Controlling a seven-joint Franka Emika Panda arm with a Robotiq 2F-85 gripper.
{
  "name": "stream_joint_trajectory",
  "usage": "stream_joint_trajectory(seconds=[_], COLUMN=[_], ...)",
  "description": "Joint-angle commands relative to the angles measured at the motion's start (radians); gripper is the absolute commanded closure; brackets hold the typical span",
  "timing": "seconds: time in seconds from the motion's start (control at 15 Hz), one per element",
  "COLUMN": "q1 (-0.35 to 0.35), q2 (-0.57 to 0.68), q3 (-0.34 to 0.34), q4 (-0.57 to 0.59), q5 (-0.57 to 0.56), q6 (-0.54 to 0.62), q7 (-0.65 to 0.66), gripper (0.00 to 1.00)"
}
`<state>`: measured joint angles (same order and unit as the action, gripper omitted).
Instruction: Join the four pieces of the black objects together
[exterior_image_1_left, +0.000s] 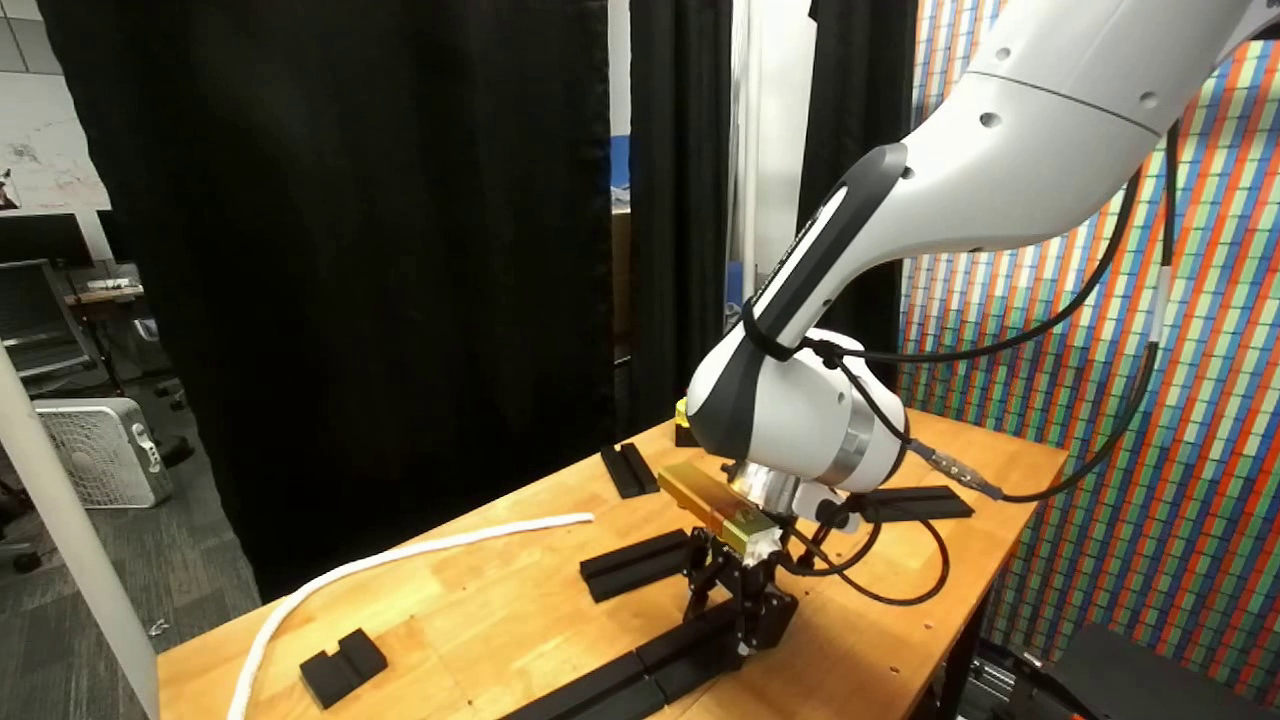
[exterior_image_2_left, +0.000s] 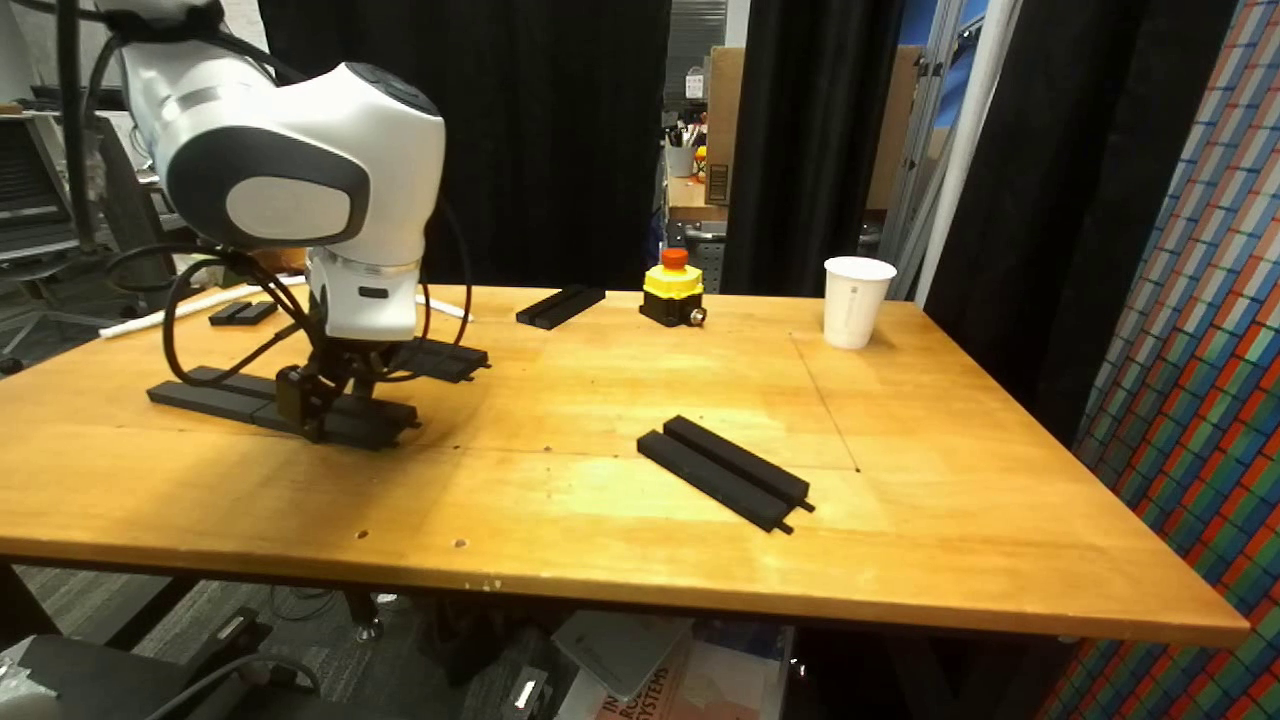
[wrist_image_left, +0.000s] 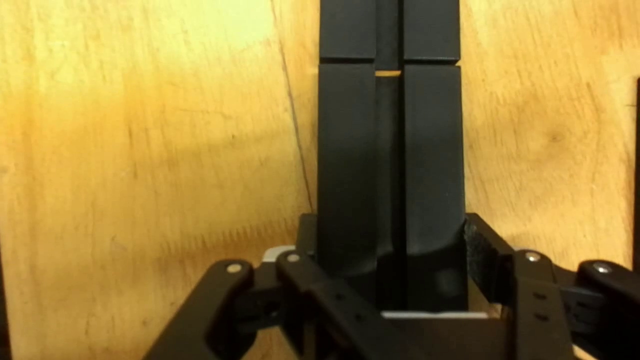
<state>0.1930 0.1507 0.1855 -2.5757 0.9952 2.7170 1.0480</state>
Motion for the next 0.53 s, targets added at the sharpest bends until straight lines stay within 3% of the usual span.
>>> stream_joint_trajectory(seconds=[0.0,0.47], q1=[0.012,0.014], q2=[0.042,0.057], q3=[0.015,0.008], q4=[-0.006,0.014], q5=[0.077,0.093], q6=[0.024,0.013], q7=[-0.056,-0.115], gripper=[0.54,0.54])
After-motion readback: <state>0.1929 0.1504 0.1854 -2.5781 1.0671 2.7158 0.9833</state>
